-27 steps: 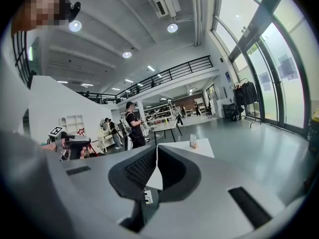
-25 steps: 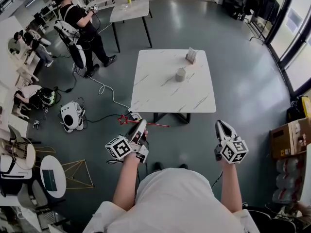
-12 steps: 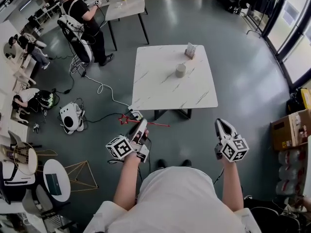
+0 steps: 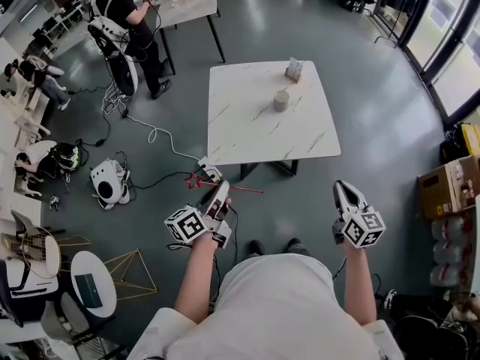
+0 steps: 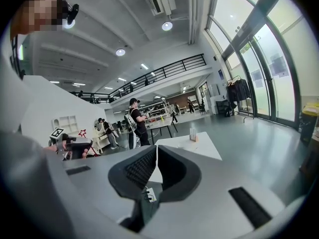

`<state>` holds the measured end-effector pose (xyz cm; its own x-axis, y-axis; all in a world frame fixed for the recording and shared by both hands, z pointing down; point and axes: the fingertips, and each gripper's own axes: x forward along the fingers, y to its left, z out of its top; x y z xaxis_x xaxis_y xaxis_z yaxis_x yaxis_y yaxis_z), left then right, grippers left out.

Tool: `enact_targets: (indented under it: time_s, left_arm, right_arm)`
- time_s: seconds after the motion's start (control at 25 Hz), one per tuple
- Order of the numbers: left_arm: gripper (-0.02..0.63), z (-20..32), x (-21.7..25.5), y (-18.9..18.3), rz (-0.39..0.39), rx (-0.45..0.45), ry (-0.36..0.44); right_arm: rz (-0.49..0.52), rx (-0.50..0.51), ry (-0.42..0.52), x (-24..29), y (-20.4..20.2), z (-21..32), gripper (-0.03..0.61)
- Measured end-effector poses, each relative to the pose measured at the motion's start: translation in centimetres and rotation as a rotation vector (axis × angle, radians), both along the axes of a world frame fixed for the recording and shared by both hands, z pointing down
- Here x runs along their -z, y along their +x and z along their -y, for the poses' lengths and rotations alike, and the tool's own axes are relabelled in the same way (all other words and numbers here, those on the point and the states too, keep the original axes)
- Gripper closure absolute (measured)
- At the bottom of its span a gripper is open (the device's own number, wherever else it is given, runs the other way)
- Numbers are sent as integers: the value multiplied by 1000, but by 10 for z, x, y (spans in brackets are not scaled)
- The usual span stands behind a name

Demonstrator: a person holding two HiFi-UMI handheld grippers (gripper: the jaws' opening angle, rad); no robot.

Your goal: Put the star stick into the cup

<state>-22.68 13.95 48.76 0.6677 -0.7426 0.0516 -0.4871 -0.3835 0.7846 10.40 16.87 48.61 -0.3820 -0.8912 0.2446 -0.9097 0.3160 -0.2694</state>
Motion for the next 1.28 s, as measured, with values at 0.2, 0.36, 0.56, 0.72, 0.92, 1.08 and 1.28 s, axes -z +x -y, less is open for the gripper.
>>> enact_targets:
  time_s: [0.2, 0.36, 0.56, 0.72, 0.92, 1.08, 1.28]
  left_arm:
    - [591, 1, -6, -11, 3, -14, -4]
    - [591, -1, -9, -21, -8, -14, -9]
    - [591, 8, -12, -25, -9, -7, -18]
    - [591, 21, -13, -23, -9, -10, -19]
    - [591, 44, -14, -16, 4, 6, -19]
    - [591, 68, -7, -5, 5, 24, -18]
    - [591, 98, -11, 9, 26, 44, -28]
  right_arm:
    - [2, -9, -13, -9, -13, -8, 550]
    - [-1, -9, -19, -12, -23, -10, 549]
    - [-2, -10, -12, -7, -26, 1, 549]
    - [9, -7, -22, -12, -26, 14, 549]
    - [17, 2, -28, -18, -15, 43, 549]
    - [22, 21, -27, -16, -4, 75, 549]
    - [25, 54, -29, -19, 7, 115, 549]
